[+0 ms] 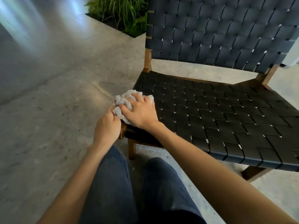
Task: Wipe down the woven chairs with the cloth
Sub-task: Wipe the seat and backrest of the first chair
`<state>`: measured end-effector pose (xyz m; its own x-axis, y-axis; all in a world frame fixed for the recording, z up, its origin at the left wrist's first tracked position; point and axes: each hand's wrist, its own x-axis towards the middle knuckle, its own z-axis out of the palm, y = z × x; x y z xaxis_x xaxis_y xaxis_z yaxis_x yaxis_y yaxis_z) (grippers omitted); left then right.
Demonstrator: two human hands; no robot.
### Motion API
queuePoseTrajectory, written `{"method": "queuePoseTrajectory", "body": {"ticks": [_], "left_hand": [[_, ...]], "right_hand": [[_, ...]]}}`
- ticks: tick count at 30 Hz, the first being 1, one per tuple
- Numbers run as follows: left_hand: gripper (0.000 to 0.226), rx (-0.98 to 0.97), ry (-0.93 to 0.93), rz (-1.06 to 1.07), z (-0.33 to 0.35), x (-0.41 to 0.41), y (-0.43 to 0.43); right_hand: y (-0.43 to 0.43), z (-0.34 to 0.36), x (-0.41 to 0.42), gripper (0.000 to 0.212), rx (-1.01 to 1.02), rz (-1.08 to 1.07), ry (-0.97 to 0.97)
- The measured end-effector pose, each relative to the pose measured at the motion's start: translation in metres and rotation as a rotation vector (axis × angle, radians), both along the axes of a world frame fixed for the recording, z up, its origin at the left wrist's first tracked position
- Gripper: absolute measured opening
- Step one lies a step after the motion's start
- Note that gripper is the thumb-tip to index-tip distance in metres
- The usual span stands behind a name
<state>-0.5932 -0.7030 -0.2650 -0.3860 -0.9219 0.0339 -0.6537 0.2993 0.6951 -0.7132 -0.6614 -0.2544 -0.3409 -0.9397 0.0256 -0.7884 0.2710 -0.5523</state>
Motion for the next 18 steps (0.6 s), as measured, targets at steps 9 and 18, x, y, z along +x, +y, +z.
{"method": "queuePoseTrajectory", "body": {"ticks": [9, 18], "left_hand": [[0.045, -0.163, -0.130, -0.151, 0.008, -0.013, 0.000], [0.047, -0.291, -0.603, -0.451, -0.004, -0.068, -0.001]], "right_hand": [[0.004, -0.016, -0.034, 0.050, 0.055, -0.158, 0.015], [0.121, -0.034, -0.121, 0.047, 0.276, -0.414, 0.182]]}}
